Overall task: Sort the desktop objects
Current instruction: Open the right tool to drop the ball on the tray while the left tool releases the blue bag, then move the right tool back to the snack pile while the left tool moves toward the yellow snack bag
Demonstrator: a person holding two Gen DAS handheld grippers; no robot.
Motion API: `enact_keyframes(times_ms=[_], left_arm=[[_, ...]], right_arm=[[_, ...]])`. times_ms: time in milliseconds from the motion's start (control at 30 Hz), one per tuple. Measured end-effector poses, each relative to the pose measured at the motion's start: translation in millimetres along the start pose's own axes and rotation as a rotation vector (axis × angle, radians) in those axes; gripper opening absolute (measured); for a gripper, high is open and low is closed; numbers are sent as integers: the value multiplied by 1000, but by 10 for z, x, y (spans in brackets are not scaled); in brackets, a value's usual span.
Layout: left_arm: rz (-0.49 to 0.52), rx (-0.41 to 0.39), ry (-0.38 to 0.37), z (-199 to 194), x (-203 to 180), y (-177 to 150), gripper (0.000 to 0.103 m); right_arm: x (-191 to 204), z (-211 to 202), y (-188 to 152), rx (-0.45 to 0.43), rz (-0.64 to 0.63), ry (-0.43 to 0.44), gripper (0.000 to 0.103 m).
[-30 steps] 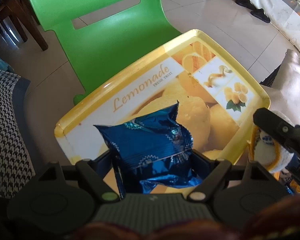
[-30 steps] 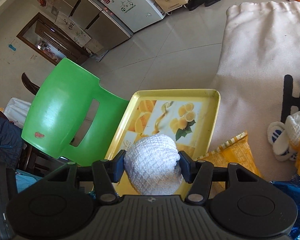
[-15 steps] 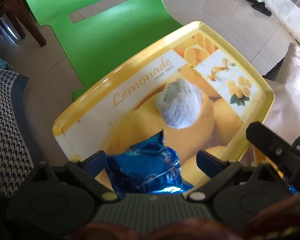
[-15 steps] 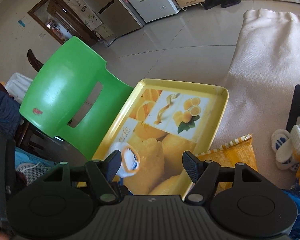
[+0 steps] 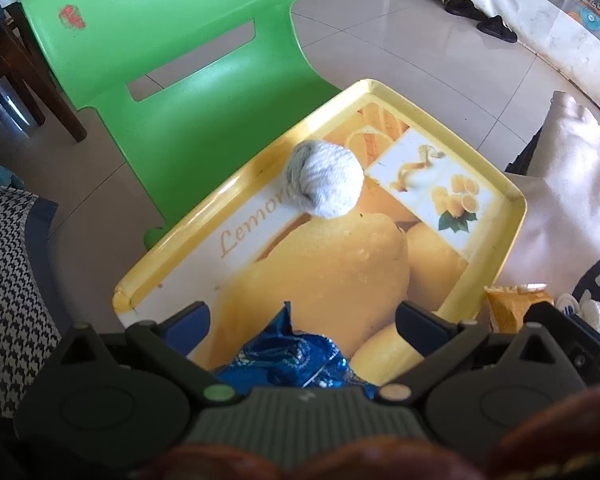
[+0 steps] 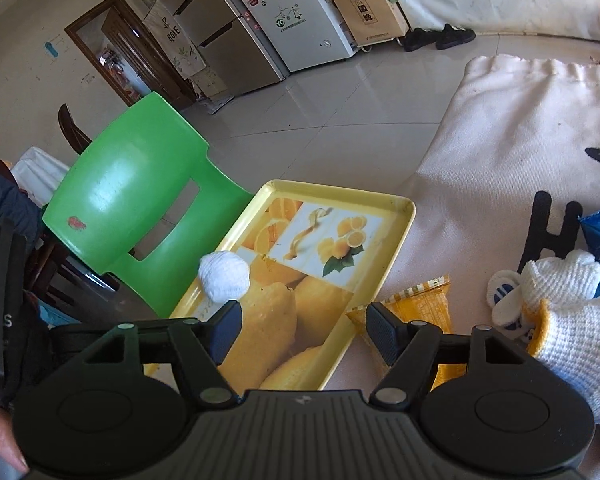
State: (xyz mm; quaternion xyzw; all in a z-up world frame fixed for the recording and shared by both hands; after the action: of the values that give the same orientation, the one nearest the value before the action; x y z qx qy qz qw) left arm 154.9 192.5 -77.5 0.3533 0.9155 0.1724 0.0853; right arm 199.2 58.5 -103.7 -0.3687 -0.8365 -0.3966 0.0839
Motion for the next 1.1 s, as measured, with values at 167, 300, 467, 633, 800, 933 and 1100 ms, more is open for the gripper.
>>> enact_keyframes(times_ms=[167,300,467,633,800,933,1100], left_arm=[[7,37,-45,54,-85,-55,102],[77,27,-51,60,-221,-98,102],[104,23,-81,62,-327,-151,102],[157,24,-114,62,-512,-219,102],[201,17,-151,45,-732,-298,102],[207,25,-186,54,-876,-348,102],[200,17,-200,71,-1014,-364,102]], right_arm=[[-49,-94,-12,-7,-47,-50,70],[-158,-178,18,-29,-23,-87,78],[-367,-315,80,-64,30,-155,81],[-487,-477,146,-89,68,-207,81],[-607,-665,172,-113,92,-270,82],[-771,-857,177,-135,155,-307,82],[-1009,-1069,172,-155,238,-366,82]])
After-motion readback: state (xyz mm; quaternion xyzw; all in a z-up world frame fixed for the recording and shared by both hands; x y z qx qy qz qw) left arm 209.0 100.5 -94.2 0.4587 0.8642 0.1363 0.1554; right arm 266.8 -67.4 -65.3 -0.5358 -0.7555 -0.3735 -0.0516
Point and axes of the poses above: each gripper's, at about its wrist camera, not at the fingertips, and z roughly the way its jaws point, x to its left, y to its top, the point moved 8 cm from there along z, roughly the way its jaws point, and after that the axes turned 2 degrees about -y, right-handed, at the moved point
